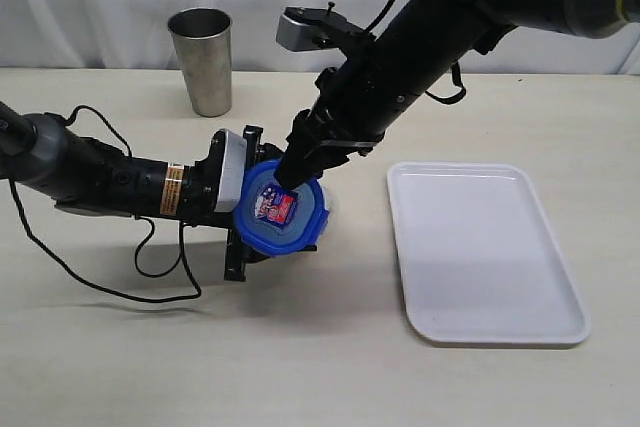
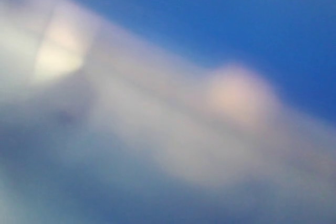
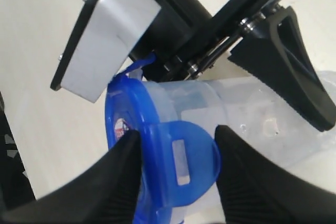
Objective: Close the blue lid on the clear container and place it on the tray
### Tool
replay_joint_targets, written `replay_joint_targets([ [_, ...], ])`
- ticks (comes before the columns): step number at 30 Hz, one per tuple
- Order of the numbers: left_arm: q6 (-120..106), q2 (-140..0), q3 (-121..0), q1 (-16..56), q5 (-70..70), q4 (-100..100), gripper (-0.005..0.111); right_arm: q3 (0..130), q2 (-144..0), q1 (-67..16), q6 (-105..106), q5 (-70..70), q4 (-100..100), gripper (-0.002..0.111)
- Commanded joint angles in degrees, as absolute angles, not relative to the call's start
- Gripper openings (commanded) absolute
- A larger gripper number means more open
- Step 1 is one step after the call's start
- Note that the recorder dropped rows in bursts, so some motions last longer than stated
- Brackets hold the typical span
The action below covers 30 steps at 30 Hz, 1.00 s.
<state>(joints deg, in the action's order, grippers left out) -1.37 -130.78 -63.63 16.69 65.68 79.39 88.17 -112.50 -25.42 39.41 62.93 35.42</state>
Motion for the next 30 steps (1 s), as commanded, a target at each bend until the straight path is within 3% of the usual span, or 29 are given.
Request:
replay_joint_targets([
  [1,5.0,-130.3,-63.6,17.2,69.0,76.3,0.0,86.6,-113.6,-24.7,38.2,59.2,24.8,0.02],
  [6,6.2,-130.3,-63.7,17.1,69.0,77.1,0.0,86.6,-111.0,-24.7,37.9,58.3,24.3,0.051],
  [11,9.3,-130.2,-64.6,16.0,69.2,79.9,0.0,86.6,-108.2,-24.7,36.2,56.2,21.3,0.063],
  [26,7.7,-130.2,-64.8,15.7,69.3,81.8,0.0,86.6,-99.3,-24.8,39.2,54.3,25.6,0.064],
  [30,7.6,-130.2,-64.8,15.7,69.3,81.8,0.0,86.5,-100.0,-24.8,38.3,57.3,27.8,0.05],
])
